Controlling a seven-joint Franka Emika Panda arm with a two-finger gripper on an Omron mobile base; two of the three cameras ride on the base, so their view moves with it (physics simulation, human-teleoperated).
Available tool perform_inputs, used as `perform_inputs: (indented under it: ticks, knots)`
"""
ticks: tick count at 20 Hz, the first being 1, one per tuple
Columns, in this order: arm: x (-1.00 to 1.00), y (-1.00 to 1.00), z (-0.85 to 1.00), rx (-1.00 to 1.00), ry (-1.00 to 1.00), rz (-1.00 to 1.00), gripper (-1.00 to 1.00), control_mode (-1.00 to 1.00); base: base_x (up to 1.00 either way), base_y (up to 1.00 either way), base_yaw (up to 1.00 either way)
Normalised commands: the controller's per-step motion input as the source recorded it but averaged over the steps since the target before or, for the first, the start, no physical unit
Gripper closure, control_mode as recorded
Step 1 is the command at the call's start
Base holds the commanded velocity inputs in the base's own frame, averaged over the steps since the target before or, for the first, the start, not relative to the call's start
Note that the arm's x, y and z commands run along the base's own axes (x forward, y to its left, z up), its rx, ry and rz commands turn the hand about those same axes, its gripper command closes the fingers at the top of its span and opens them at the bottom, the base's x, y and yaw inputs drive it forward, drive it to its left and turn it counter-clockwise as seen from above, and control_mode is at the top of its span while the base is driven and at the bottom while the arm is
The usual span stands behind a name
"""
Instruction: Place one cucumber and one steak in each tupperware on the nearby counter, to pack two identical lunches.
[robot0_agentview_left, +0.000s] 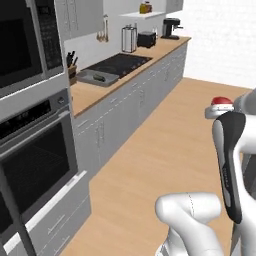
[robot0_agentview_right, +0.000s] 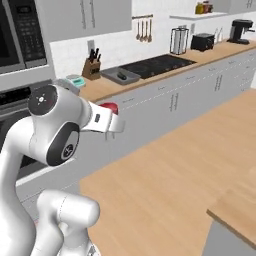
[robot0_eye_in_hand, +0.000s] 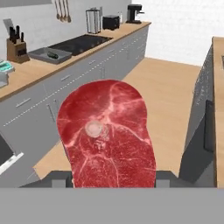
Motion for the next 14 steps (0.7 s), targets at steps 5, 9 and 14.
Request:
perform_inputs:
  ticks: [5, 9, 14]
  knots:
    - [0.0, 0.0, 0.0, 0.0, 0.0, 0.0, 1.0, 1.0, 1.0, -0.02, 0.0]
    - [0.0, 0.0, 0.0, 0.0, 0.0, 0.0, 1.0, 1.0, 1.0, -0.01, 0.03]
    - [0.0, 0.0, 0.0, 0.0, 0.0, 0.0, 1.0, 1.0, 1.0, 0.0, 0.12]
